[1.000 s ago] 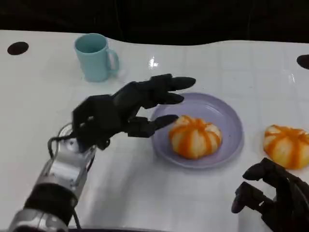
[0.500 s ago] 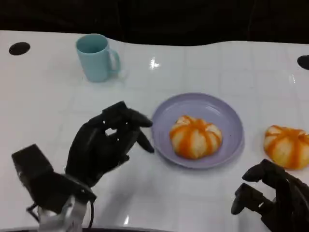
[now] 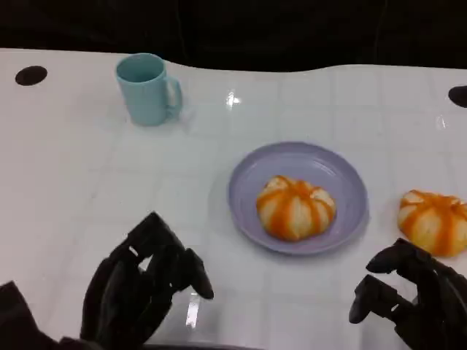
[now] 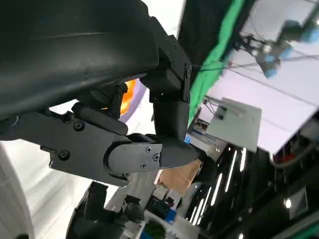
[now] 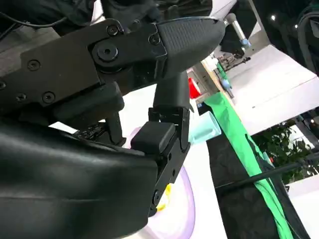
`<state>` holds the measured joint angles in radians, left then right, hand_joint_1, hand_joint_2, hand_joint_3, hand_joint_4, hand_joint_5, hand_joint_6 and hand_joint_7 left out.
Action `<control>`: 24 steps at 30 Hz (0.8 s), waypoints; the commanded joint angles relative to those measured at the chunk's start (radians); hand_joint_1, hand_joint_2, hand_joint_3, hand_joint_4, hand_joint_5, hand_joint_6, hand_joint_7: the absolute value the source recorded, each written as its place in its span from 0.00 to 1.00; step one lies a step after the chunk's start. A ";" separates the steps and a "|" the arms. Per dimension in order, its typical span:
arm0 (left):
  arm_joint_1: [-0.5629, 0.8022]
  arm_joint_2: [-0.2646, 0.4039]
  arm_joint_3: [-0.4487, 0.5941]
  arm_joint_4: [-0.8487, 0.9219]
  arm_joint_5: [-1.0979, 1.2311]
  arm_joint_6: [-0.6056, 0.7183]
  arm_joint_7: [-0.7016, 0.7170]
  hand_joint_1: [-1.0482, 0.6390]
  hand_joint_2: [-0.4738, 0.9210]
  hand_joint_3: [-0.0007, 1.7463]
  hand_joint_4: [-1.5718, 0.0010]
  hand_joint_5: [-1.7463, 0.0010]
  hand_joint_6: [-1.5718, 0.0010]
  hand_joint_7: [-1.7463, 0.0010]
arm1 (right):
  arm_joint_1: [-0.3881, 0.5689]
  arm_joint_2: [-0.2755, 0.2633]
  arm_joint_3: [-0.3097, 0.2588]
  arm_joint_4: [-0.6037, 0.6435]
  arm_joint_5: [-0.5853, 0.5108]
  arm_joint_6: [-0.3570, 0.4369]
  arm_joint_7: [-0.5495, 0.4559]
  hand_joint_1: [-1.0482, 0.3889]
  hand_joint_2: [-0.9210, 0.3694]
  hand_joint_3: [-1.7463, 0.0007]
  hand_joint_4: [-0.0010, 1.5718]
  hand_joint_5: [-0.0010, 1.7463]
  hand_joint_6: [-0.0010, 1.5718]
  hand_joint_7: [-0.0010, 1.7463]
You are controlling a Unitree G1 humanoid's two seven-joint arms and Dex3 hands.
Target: Grasp the bread from the table and place it into the plate.
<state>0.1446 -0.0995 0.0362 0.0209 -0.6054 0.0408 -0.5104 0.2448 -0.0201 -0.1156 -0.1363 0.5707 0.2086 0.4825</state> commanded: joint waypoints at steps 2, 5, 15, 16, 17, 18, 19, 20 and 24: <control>0.026 -0.011 0.020 -0.011 -0.013 0.017 0.006 0.30 1.00 0.24 0.50 0.00 0.67 0.00 | 0.003 -0.014 -0.011 -0.008 0.010 0.010 -0.003 0.38 0.00 0.88 0.47 0.88 0.51 0.60; 0.029 -0.016 0.030 -0.006 -0.016 0.023 0.001 0.30 1.00 0.24 0.49 0.00 0.66 0.00 | 0.002 -0.014 -0.012 -0.008 0.009 0.009 -0.001 0.38 0.00 0.88 0.47 0.88 0.51 0.60; 0.018 -0.017 0.063 0.016 -0.011 0.056 0.018 0.30 1.00 0.24 0.49 0.00 0.65 0.00 | -0.004 -0.014 -0.017 0.000 0.006 0.006 -0.002 0.38 0.00 0.89 0.47 0.88 0.52 0.60; 0.019 -0.018 0.065 0.012 -0.012 0.064 0.021 0.30 1.00 0.23 0.49 0.00 0.65 0.00 | -0.006 -0.015 -0.018 0.004 0.004 0.000 0.002 0.38 0.00 0.89 0.48 0.88 0.52 0.60; 0.020 -0.020 0.068 0.012 -0.015 0.066 0.016 0.30 1.00 0.23 0.49 0.00 0.66 0.00 | -0.007 -0.015 -0.018 0.007 0.002 -0.003 0.005 0.38 0.00 0.88 0.47 0.88 0.51 0.60; 0.021 -0.021 0.070 0.013 -0.017 0.068 0.012 0.31 1.00 0.23 0.50 0.00 0.66 0.00 | -0.007 -0.016 -0.018 0.008 0.002 -0.004 0.006 0.38 0.00 0.88 0.47 0.88 0.51 0.60; 0.022 -0.023 0.071 0.012 -0.018 0.072 0.013 0.31 1.00 0.23 0.50 0.00 0.66 0.00 | -0.009 -0.016 -0.019 0.009 0.002 -0.003 0.006 0.37 0.00 0.88 0.47 0.88 0.51 0.60; 0.022 -0.024 0.073 0.011 -0.017 0.074 0.014 0.31 1.00 0.23 0.50 0.00 0.66 0.00 | -0.009 -0.016 -0.019 0.010 0.003 -0.002 0.006 0.37 0.00 0.88 0.47 0.88 0.51 0.60; 0.024 -0.029 0.077 0.006 -0.010 0.086 0.025 0.30 1.00 0.22 0.50 0.00 0.66 0.00 | -0.012 -0.018 -0.019 0.016 0.003 -0.008 0.014 0.37 0.00 0.88 0.47 0.88 0.51 0.60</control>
<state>0.1653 -0.1316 0.1053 0.0300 -0.6077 0.1188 -0.5012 0.2379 -0.0230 -0.1237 -0.1260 0.5718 0.2134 0.4871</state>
